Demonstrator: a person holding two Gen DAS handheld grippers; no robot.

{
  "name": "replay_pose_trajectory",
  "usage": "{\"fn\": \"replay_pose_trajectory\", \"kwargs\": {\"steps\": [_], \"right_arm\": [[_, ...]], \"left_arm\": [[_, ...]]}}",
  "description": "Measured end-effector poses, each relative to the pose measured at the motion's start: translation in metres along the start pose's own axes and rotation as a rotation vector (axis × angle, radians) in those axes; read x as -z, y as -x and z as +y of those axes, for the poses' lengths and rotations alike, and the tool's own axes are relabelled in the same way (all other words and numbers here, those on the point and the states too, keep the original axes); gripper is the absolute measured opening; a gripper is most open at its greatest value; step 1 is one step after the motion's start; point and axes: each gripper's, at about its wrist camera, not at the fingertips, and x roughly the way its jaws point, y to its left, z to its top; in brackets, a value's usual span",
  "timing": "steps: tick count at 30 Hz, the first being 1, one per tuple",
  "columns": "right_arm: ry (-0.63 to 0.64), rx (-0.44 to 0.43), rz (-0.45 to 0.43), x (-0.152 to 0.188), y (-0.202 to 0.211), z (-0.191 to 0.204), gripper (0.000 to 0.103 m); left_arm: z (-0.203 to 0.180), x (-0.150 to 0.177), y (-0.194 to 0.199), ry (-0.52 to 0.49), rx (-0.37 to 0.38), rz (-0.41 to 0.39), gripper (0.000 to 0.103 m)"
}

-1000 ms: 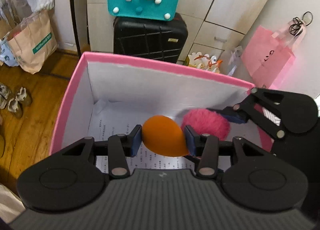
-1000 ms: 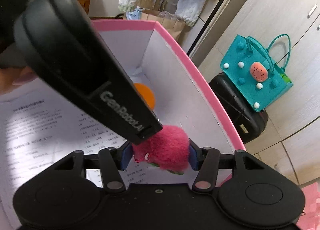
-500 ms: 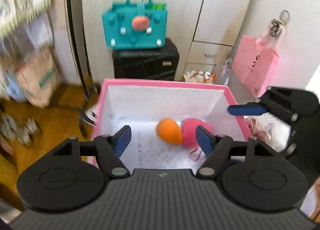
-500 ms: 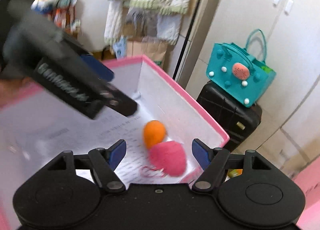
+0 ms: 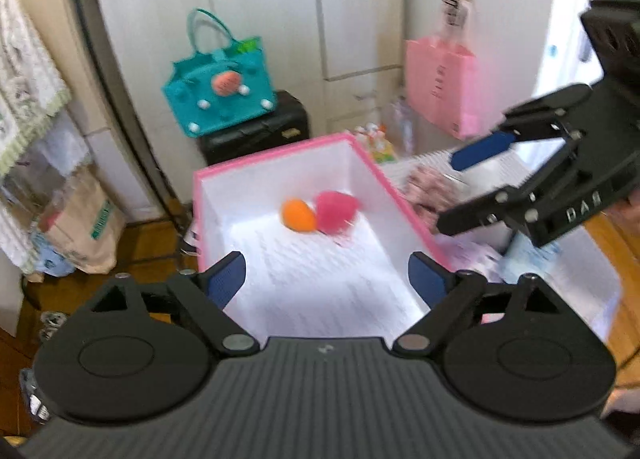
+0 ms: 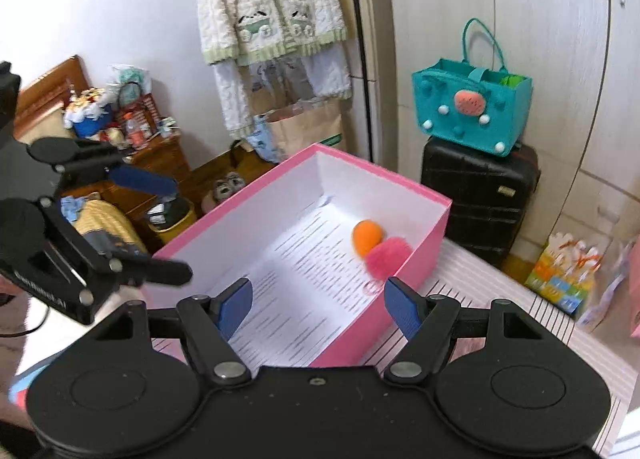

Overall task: Organize soft objects
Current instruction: 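Move the left gripper to the wet-wipes pack and grasp its edge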

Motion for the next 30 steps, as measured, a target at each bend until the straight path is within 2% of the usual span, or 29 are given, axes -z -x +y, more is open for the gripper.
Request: {"fn": "replay_pose_trajectory", "kwargs": {"steps": [6,8,13,18,23,26,30], "right_arm": [[0.022,0.010,-0.011,0.017,0.035,0.019,0.078],[0.040,0.009,-0.018,0.025,0.047,0.024,0.078],[0.056,0.014,-0.046,0.052,0.075,0.032,0.078],[0.042,0.055,-0.054,0.087,0.094,0.033,0.081],[0.006,0.093,-0.059,0.121,0.104,0.024,0.083],[-0.009,0.124,-0.043,0.140,0.104,0.015,0.083],[-0.020,0.118,-0.026,0.161,0.104,0.002,0.083]], "left_arm": [[-0.025,0.017,0.023,-0.036,0.036,0.017,0.089],[-0.031,0.023,0.028,-0.039,0.040,0.021,0.095],[-0.047,0.039,0.039,-0.051,0.038,0.038,0.096],[-0.062,0.053,0.043,-0.015,0.103,0.060,0.096],[-0.089,0.061,0.036,-0.083,0.117,0.062,0.096],[-0.106,0.065,0.028,-0.112,0.159,0.076,0.096],[-0.122,0.066,0.010,-0.105,0.224,0.107,0.096]]}}
